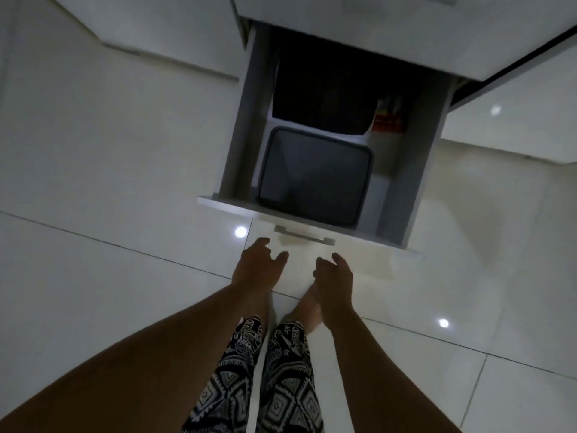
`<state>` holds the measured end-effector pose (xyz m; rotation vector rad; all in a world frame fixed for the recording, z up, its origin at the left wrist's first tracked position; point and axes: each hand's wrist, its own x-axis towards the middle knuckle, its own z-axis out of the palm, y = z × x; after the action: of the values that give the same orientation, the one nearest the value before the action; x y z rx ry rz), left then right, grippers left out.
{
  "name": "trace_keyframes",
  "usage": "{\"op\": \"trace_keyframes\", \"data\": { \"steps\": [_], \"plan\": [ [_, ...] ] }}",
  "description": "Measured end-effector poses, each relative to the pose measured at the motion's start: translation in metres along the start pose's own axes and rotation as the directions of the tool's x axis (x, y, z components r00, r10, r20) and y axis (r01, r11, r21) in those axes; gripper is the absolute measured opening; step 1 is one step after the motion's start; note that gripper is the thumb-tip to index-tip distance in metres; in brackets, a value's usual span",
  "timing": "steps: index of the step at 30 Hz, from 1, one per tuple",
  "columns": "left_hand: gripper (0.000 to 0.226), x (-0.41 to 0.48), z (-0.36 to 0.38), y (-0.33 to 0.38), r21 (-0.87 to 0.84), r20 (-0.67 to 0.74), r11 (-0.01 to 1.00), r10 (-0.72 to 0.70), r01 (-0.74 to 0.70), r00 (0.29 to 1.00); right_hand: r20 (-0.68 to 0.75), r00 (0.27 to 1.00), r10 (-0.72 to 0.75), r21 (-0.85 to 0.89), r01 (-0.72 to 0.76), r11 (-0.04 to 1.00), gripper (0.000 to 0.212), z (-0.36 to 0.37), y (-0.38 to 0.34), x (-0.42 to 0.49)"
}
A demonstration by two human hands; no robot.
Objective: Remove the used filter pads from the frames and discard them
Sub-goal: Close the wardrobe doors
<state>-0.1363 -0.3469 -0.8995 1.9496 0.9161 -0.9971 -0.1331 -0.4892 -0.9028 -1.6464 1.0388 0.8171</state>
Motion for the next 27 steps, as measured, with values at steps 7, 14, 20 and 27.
{"op": "trace_keyframes", "data": {
  "steps": [7, 14, 20, 27],
  "plan": [
    [0.02, 0.069, 0.021, 0.009, -0.247, -0.07, 0.968, -0.064, 0.045, 0.995, -0.123, 0.985, 0.121, 0.2, -0.094, 0.975, 0.03, 0.007, -0.024, 0.061],
    [0.011, 0.089, 0.001, 0.031, -0.253, -0.062, 0.968, -0.021, 0.004, 0.998, -0.187, 0.978, 0.091, 0.192, -0.054, 0.98, 0.024, 0.004, -0.042, 0.084],
    [0.017, 0.13, -0.032, 0.095, -0.249, -0.114, 0.961, 0.099, -0.124, 0.989, -0.152, 0.988, -0.033, 0.251, 0.07, 0.965, 0.014, 0.003, -0.119, 0.119],
    [0.012, 0.177, -0.062, 0.177, -0.312, -0.187, 0.939, 0.088, -0.144, 0.978, -0.138, 0.984, -0.109, 0.265, 0.143, 0.954, 0.016, 0.002, -0.205, 0.164]
  ]
}}
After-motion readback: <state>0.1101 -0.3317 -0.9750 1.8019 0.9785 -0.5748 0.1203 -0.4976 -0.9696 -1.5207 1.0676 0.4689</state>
